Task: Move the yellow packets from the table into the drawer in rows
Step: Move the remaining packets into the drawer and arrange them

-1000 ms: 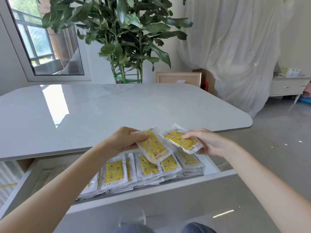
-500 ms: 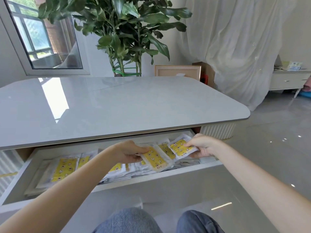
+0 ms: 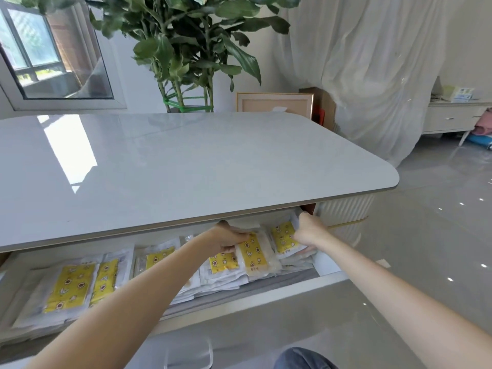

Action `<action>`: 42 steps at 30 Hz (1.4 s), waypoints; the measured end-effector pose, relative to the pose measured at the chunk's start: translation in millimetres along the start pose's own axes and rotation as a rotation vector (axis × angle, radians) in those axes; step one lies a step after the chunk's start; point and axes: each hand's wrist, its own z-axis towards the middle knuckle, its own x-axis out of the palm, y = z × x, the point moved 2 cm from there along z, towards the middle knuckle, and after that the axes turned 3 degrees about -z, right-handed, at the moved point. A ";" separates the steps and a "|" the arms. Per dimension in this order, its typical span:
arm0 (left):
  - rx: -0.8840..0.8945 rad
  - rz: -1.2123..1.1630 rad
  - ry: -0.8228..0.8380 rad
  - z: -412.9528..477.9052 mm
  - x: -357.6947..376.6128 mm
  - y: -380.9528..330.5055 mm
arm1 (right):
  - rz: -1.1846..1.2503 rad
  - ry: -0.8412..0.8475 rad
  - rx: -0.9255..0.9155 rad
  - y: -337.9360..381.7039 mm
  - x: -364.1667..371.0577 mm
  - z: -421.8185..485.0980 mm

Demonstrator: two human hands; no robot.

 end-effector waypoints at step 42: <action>0.434 1.059 -0.005 -55.1 10.8 0.0 | -0.309 0.050 -0.310 3.1 10.8 -14.7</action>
